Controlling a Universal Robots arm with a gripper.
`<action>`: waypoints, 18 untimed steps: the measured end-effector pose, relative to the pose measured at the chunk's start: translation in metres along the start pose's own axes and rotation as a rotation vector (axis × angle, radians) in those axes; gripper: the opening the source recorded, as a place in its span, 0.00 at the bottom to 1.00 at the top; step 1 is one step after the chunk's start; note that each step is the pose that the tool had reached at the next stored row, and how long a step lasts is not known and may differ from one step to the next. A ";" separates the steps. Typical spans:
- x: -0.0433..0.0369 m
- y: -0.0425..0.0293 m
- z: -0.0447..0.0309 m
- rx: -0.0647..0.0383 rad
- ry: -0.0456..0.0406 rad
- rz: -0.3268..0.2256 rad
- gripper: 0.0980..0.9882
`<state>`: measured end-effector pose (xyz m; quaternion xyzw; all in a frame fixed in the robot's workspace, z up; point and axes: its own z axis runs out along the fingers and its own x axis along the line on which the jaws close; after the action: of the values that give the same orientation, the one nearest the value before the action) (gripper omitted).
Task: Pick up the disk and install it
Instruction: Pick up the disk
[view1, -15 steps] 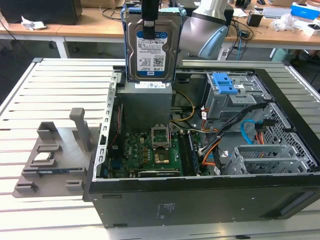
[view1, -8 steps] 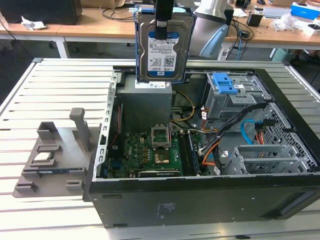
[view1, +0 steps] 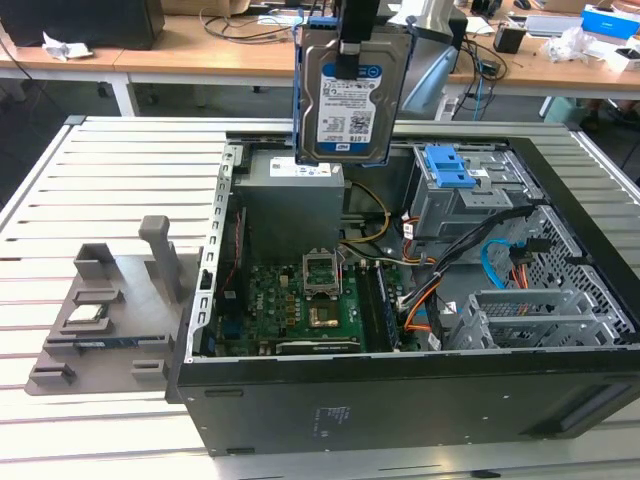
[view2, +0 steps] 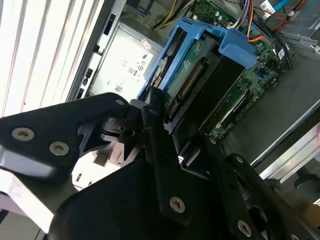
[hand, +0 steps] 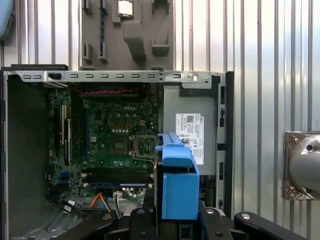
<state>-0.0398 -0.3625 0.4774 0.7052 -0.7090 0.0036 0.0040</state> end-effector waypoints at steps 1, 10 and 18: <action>0.0000 -0.0024 0.0000 0.000 0.0000 0.000 0.30; 0.0087 -0.0031 0.0001 0.000 -0.0001 0.000 0.30; 0.0297 -0.0032 0.0004 0.000 0.0001 0.000 0.30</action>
<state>-0.0367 -0.3923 0.4774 0.7051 -0.7091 0.0037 0.0040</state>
